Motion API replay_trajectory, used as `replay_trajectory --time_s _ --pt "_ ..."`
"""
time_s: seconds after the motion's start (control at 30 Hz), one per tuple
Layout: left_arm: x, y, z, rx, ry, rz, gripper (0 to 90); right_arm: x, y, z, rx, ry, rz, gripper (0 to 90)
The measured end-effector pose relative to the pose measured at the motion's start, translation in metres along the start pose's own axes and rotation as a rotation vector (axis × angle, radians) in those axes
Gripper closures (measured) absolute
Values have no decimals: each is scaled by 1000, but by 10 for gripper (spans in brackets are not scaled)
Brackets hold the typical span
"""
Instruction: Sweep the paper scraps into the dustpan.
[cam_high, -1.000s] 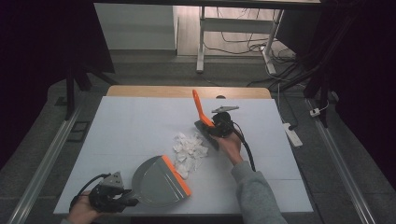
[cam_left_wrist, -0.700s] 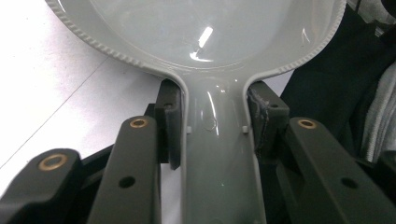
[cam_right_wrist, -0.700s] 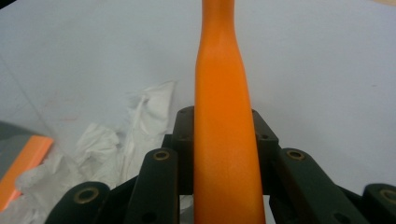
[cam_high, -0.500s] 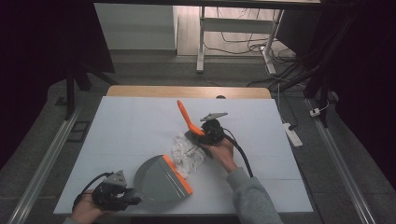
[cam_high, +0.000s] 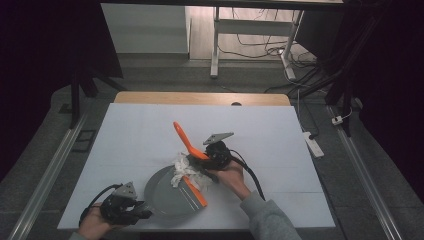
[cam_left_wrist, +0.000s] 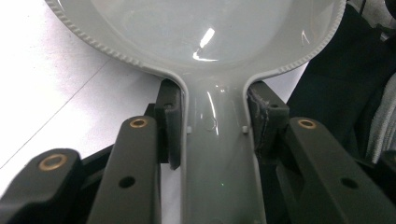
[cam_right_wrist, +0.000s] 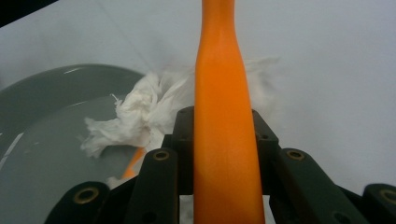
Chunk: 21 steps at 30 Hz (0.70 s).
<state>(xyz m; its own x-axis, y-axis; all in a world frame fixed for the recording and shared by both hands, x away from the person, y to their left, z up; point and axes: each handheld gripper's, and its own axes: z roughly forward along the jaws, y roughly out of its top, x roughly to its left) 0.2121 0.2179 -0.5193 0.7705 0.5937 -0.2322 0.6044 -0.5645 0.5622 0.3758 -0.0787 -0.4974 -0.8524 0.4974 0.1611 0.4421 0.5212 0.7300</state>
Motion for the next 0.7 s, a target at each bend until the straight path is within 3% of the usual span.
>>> replay_trajectory --time_s 0.1,0.23,0.43,0.7 --pt "0 0 0 1 1 -1 617 10 2 -9 -24 16 -26 705" --pt "-1 0 0 0 1 -2 617 8 6 -20 -69 7 -19 705" --pt "0 0 1 0 0 -4 617 -3 7 -33 -99 -33 -2 705" --pt "0 0 1 1 -1 -4 617 -24 14 -36 -124 -100 30 705"
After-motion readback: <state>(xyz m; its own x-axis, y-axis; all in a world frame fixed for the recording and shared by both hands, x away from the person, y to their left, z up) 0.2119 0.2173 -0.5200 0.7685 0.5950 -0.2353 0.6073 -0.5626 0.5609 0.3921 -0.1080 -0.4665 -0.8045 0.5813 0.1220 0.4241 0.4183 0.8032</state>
